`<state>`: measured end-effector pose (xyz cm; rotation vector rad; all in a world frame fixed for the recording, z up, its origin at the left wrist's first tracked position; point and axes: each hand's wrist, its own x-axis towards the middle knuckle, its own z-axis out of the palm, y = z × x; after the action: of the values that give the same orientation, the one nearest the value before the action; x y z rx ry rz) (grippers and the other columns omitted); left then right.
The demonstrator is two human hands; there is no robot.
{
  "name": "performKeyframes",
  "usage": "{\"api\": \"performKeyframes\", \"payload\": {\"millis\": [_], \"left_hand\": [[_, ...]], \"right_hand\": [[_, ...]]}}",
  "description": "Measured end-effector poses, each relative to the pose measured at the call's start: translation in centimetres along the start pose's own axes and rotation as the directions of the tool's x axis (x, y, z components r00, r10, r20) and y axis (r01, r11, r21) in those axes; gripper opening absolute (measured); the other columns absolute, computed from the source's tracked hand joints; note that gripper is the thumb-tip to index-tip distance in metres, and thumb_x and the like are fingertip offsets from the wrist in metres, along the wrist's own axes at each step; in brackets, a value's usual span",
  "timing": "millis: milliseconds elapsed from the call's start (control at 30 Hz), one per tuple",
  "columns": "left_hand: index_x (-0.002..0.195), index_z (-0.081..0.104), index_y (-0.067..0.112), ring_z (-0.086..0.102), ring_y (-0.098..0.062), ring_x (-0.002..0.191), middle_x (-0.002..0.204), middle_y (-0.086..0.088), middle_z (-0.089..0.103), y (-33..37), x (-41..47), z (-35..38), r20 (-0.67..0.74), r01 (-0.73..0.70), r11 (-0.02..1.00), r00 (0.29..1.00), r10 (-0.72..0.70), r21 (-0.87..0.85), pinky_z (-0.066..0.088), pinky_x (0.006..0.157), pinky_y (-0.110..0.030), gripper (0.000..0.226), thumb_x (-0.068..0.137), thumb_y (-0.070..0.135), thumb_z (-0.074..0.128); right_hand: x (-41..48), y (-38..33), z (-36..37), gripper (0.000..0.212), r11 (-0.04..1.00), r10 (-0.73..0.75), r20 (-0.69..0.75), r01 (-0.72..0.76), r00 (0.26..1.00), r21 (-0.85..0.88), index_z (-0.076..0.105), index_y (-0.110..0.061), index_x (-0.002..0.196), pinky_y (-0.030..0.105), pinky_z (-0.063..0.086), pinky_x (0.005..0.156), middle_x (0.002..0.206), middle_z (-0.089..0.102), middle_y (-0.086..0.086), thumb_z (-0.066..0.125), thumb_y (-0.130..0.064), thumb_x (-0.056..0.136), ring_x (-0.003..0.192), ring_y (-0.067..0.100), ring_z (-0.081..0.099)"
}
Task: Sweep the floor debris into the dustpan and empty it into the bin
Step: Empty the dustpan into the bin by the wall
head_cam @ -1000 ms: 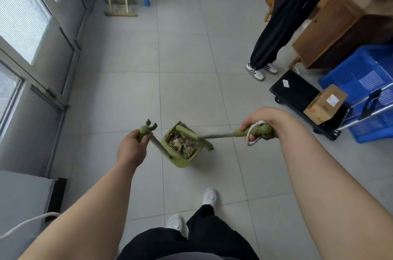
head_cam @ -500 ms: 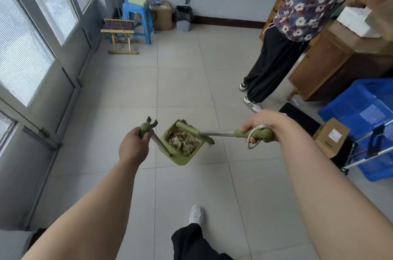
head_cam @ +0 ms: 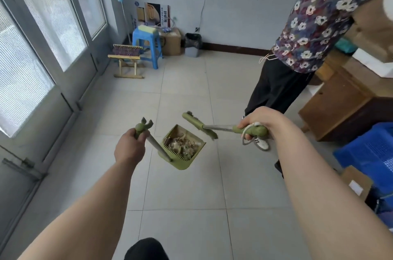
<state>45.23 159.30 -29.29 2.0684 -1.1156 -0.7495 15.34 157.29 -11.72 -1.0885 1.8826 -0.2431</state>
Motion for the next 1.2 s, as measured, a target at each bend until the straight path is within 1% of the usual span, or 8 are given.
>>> {"api": "performKeyframes", "payload": {"millis": [133,333,467,600,733,800,1000,1200], "left_hand": [[0.085,0.057,0.016,0.049,-0.024,0.063,0.064,0.0,0.051,2.7,4.3,1.6,-0.02,0.003,1.0,1.0,-0.003,0.003,0.032,0.055,-0.031,0.028,0.091,0.043,0.054],[0.085,0.059,0.013,0.045,-0.023,0.058,0.061,0.001,0.048,6.2,12.4,4.3,-0.008,-0.024,1.0,1.0,0.024,-0.002,0.031,0.053,-0.029,0.029,0.091,0.041,0.056],[0.084,0.059,0.012,0.044,-0.023,0.057,0.061,0.001,0.047,8.7,19.2,5.2,0.031,-0.037,0.999,0.999,0.037,-0.004,0.03,0.052,-0.03,0.03,0.091,0.041,0.056],[0.08,0.057,0.013,0.044,-0.025,0.059,0.062,0.0,0.047,11.6,26.4,6.0,0.082,-0.052,0.999,0.995,0.052,0.004,0.033,0.055,-0.03,0.029,0.091,0.04,0.056],[0.075,0.052,0.015,0.043,-0.024,0.058,0.062,0.0,0.048,14.6,32.5,7.1,0.11,-0.078,0.997,0.991,0.074,0.025,0.034,0.055,-0.03,0.029,0.092,0.039,0.056],[0.077,0.053,0.014,0.045,-0.024,0.058,0.062,-0.001,0.05,16.1,35.0,7.8,0.107,-0.093,0.993,0.991,0.085,0.074,0.032,0.053,-0.03,0.03,0.092,0.04,0.055],[0.08,0.055,0.014,0.048,-0.026,0.059,0.064,-0.002,0.053,20.3,42.3,11.4,0.109,-0.117,0.986,0.989,0.104,0.119,0.032,0.052,-0.029,0.029,0.093,0.04,0.053],[0.08,0.056,0.014,0.047,-0.026,0.057,0.063,-0.003,0.053,25.5,51.4,16.9,0.094,-0.101,0.992,0.991,0.093,0.081,0.035,0.053,-0.03,0.029,0.092,0.041,0.054]], "right_hand": [[5.1,-2.7,-1.0,0.023,1.0,0.008,0.013,-0.008,1.0,-0.003,0.063,0.001,0.062,0.018,0.036,0.044,0.041,0.055,0.01,0.063,-0.003,0.085,0.03,0.014,0.048],[12.6,-8.0,-2.2,0.009,0.997,0.028,0.031,-0.025,0.999,-0.074,0.066,-0.005,0.074,0.02,0.026,0.047,0.054,0.058,0.01,0.063,-0.004,0.082,0.048,0.017,0.046],[18.7,-12.6,-3.1,0.008,0.996,0.064,0.03,-0.062,0.997,-0.059,0.064,-0.004,0.07,0.02,0.026,0.045,0.042,0.057,0.007,0.066,-0.007,0.078,0.047,0.018,0.044],[24.9,-17.4,-3.8,0.007,0.989,0.095,0.076,-0.085,0.993,-0.122,0.062,-0.012,0.082,0.018,0.025,0.044,0.053,0.056,0.006,0.062,-0.006,0.077,0.052,0.017,0.042],[30.2,-21.0,-4.7,0.013,0.991,0.081,0.071,-0.073,0.994,-0.112,0.062,-0.014,0.084,0.017,0.026,0.045,0.062,0.056,0.008,0.061,-0.004,0.076,0.047,0.015,0.041],[32.4,-22.4,-5.1,0.002,0.996,0.077,0.037,-0.075,0.996,-0.045,0.064,-0.008,0.078,0.016,0.03,0.043,0.055,0.059,0.006,0.064,-0.006,0.078,0.042,0.015,0.045],[40.4,-27.3,-7.2,0.016,0.993,0.118,0.073,-0.116,0.99,-0.039,0.062,-0.008,0.067,0.012,0.025,0.039,0.046,0.056,0.005,0.057,-0.005,0.082,0.03,0.012,0.044],[50.3,-32.2,-11.7,0.009,0.996,0.08,0.068,-0.078,0.994,-0.039,0.059,-0.007,0.078,0.011,0.029,0.039,0.054,0.056,0.007,0.056,-0.004,0.085,0.031,0.012,0.048]]}}
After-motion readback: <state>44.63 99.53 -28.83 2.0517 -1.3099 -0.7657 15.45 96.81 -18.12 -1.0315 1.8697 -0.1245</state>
